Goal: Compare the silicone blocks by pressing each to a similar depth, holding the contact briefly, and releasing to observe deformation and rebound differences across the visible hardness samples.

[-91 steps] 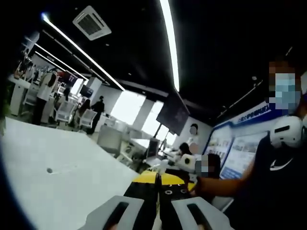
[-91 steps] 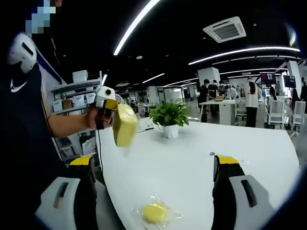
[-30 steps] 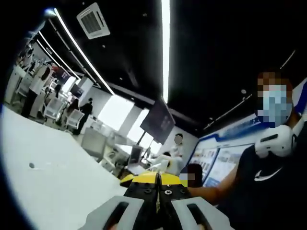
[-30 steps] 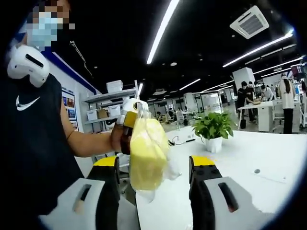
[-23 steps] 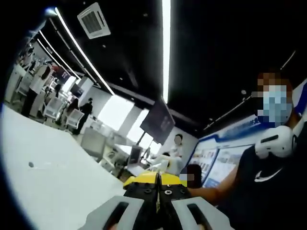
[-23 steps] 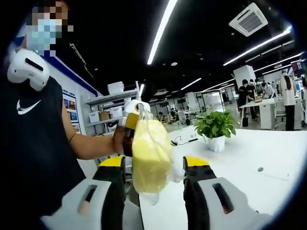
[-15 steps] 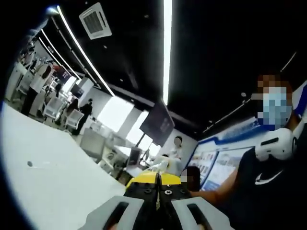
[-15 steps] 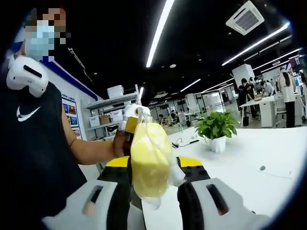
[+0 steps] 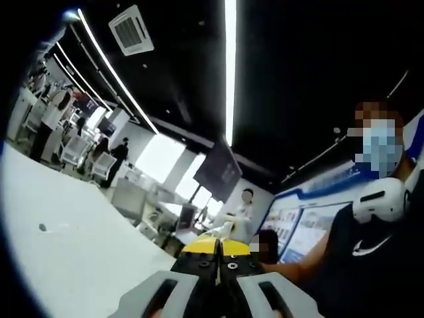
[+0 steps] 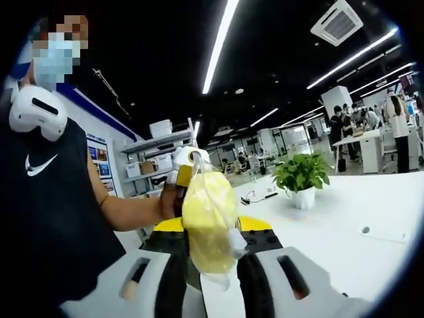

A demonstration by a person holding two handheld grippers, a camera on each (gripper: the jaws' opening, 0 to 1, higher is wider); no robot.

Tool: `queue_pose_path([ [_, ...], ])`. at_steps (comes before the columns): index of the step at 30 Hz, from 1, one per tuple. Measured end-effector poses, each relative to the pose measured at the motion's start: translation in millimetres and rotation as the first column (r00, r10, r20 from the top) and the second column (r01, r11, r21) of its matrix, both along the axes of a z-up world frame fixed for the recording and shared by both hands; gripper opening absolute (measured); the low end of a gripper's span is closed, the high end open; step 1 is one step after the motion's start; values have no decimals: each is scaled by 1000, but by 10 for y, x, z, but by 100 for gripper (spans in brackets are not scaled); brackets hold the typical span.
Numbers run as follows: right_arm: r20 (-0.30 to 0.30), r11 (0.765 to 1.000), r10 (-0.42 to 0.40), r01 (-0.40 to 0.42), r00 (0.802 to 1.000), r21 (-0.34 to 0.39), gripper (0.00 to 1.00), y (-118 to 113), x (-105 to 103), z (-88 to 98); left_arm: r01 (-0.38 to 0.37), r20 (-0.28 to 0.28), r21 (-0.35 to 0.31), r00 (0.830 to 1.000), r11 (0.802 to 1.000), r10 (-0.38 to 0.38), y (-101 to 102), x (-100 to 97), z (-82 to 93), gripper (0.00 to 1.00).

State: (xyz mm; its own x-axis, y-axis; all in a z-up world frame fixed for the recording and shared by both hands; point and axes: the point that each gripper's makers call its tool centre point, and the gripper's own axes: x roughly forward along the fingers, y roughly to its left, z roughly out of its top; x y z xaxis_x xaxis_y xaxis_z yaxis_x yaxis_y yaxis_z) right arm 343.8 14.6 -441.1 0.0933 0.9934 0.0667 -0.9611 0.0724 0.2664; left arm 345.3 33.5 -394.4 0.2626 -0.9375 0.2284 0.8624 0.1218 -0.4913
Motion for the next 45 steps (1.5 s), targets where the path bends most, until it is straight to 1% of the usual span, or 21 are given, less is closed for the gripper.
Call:
queue_pose_path([
  [2,-43,1000,24,-24,999,-2,20,1,-32,-1,1,-2,2,1000,1000,-1,-1,-9,-3,0],
  [7,-37,999,27,-28,999,-30,16,-6,-37,-33,1,11,22,1000,1000,-1,-5,-31,-37,0],
  [10,-17,998,15,-16,1000,-55,13,-21,-24,-54,5,22,37,1000,999,-6,-14,-53,-64,0],
  [15,-33,997,15,-17,999,-80,7,-26,-12,-84,0,36,54,999,999,-2,-26,-58,-94,0],
  [19,-53,996,13,-18,999,-93,5,-29,-1,-89,-9,43,48,999,999,6,-24,-48,-96,0],
  [20,-49,995,10,-15,999,-96,4,-27,1,-87,-11,48,48,999,999,9,-21,-44,-95,0],
  [24,-69,994,5,-12,998,-107,3,-22,15,-106,-37,83,59,996,998,32,-13,-13,-108,0],
  [27,-73,993,-3,-6,997,-116,3,-28,32,-127,-48,94,66,995,997,42,-18,0,-129,0],
  [28,-75,993,-3,-6,997,-120,3,-28,30,-134,-54,107,75,993,996,46,-21,1,-140,0],
  [30,-77,991,-9,-2,997,-131,2,-32,34,-151,-61,118,85,992,995,51,-22,4,-159,0],
  [35,-83,991,2,-14,997,-136,2,-28,20,-169,-52,105,89,994,995,42,-13,-8,-174,0],
  [36,-75,990,4,-15,997,-139,2,-28,19,-171,-52,105,90,994,995,43,-13,-9,-176,0],
  [37,-68,990,3,-13,998,-143,2,-28,21,-174,-57,117,97,992,994,45,-12,-11,-183,0],
  [39,-59,989,10,-18,998,-144,2,-29,17,-178,-52,111,98,993,994,41,-12,-22,-186,0],
  [45,-74,989,12,-22,997,-147,1,-16,18,-192,-69,111,110,992,992,57,-1,-7,-200,0],
])
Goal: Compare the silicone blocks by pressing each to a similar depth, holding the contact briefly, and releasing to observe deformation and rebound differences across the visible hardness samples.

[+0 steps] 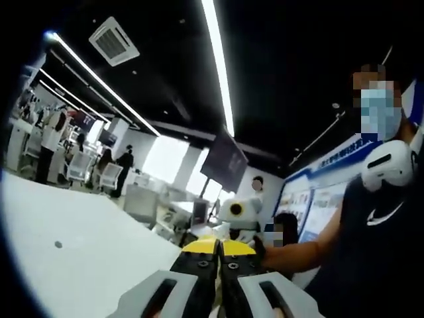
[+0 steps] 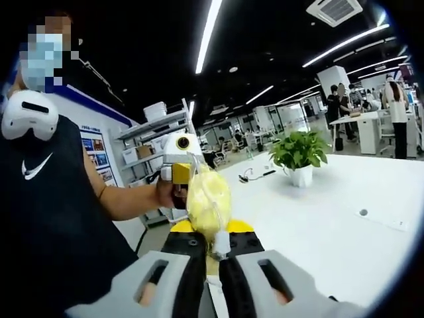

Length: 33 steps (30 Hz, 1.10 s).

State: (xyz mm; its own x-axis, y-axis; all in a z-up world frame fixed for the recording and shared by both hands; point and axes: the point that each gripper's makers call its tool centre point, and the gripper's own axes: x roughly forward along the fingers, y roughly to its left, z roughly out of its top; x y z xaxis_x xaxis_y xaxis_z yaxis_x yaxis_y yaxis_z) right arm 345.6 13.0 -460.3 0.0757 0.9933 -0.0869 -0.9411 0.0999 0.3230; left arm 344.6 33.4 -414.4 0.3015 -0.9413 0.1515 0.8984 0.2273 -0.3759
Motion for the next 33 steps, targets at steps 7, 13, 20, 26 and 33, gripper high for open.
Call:
queue_pose_path([
  [7,-7,1000,1,-1,1000,-8,1,17,0,-11,-8,-11,1,1000,1000,8,22,13,-14,0],
  [13,-29,1000,3,-4,1000,-9,1,23,-12,-27,-9,-21,5,1000,1000,9,28,9,-29,0],
  [20,-41,1000,-3,2,999,-6,1,29,-5,-33,-24,-10,6,1000,1000,24,35,19,-34,0],
  [26,-45,1000,-5,5,999,0,1,33,-4,-39,-36,17,13,999,999,36,34,9,-41,0],
  [33,-51,1000,-4,4,999,0,1,40,-23,-54,-33,-5,18,999,999,33,46,11,-58,0],
])
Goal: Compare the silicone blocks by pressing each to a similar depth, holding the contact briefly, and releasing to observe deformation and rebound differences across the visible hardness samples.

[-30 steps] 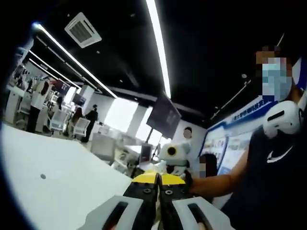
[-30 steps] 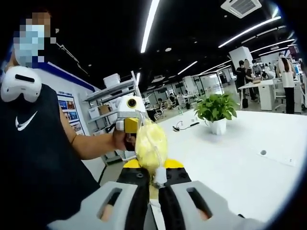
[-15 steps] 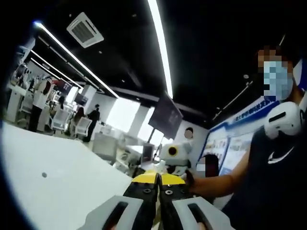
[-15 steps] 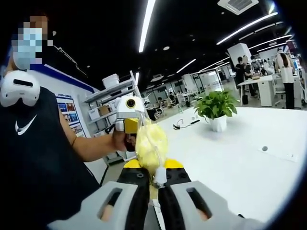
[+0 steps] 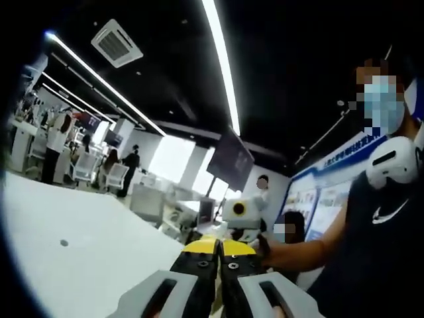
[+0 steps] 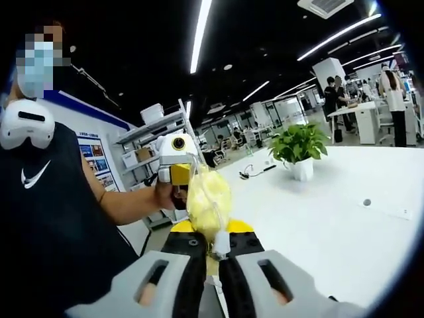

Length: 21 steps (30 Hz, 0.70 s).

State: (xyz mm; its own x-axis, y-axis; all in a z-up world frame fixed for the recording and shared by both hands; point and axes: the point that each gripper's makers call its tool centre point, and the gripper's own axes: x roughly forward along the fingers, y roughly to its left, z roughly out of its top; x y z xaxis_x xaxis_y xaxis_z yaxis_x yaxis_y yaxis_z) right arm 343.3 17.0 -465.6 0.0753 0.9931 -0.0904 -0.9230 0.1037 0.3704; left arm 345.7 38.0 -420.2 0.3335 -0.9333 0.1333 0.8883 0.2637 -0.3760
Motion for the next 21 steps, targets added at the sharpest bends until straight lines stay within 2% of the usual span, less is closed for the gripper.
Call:
queue_pose_path([
  [11,-1,1000,4,-4,1000,-1,1,0,4,-10,-3,-2,0,1000,1000,3,7,-2,-3,0],
  [14,-49,1000,15,-14,999,22,3,18,-31,17,-4,5,-7,1000,1000,4,18,-8,17,0],
  [16,9,999,-11,10,1000,41,4,24,16,40,-12,22,-11,1000,1000,12,25,-3,44,0],
  [19,5,999,-3,3,1000,48,6,24,7,52,-12,27,-16,1000,1000,13,22,-8,65,0],
  [21,49,999,-17,15,999,44,7,29,33,56,-20,30,-14,999,1000,20,31,3,71,0],
])
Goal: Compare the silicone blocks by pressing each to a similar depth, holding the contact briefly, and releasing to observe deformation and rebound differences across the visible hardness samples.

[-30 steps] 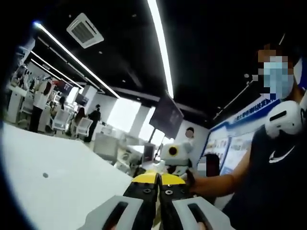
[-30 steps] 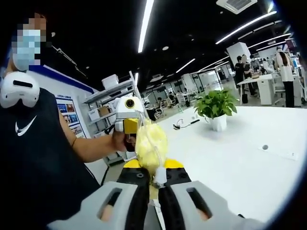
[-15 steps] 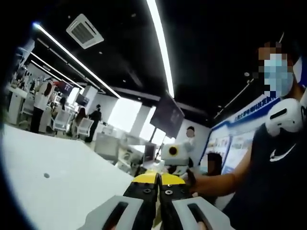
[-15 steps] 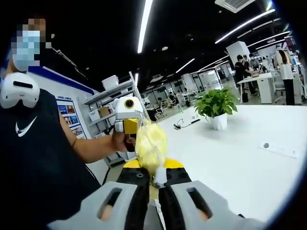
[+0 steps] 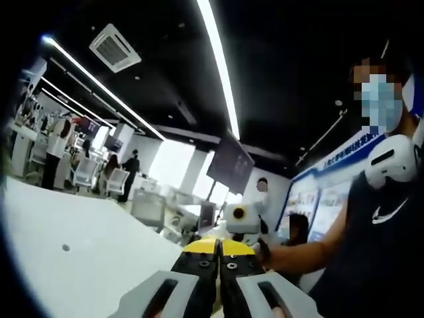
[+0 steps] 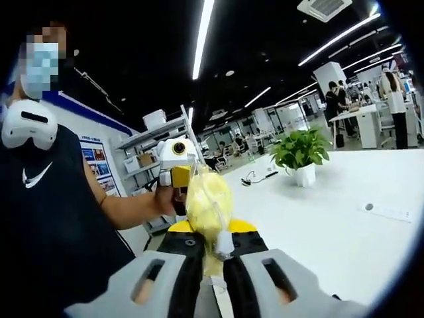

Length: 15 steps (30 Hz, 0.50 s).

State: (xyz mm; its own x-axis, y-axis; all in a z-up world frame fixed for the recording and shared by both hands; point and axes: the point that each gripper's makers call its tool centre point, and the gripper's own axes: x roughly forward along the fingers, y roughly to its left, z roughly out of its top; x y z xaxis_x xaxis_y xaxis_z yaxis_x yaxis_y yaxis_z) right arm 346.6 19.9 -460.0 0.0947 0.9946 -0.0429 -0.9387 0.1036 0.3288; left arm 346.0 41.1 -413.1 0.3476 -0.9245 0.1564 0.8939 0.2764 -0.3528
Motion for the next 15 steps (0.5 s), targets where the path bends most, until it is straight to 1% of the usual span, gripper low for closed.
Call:
queue_pose_path([
  [2,2,1000,4,-4,1000,0,8,2,-4,5,3,-2,-3,1000,1000,-3,5,-4,4,0],
  [5,42,1000,-1,1,999,-3,9,12,-5,19,1,-1,-8,1000,1000,-1,16,-7,16,0],
  [8,49,1000,-2,2,999,4,10,14,0,28,-1,-4,-16,1000,1000,1,24,1,28,0],
  [10,90,1000,-23,23,996,-4,11,15,36,12,-4,-4,-17,1000,1000,4,25,6,33,0],
  [11,132,999,-34,36,991,-9,13,10,63,6,-5,-5,-18,1000,1000,5,26,10,36,0],
  [15,131,999,-46,48,990,-13,21,0,83,-5,-11,-21,-31,1000,999,10,49,27,42,0],
])
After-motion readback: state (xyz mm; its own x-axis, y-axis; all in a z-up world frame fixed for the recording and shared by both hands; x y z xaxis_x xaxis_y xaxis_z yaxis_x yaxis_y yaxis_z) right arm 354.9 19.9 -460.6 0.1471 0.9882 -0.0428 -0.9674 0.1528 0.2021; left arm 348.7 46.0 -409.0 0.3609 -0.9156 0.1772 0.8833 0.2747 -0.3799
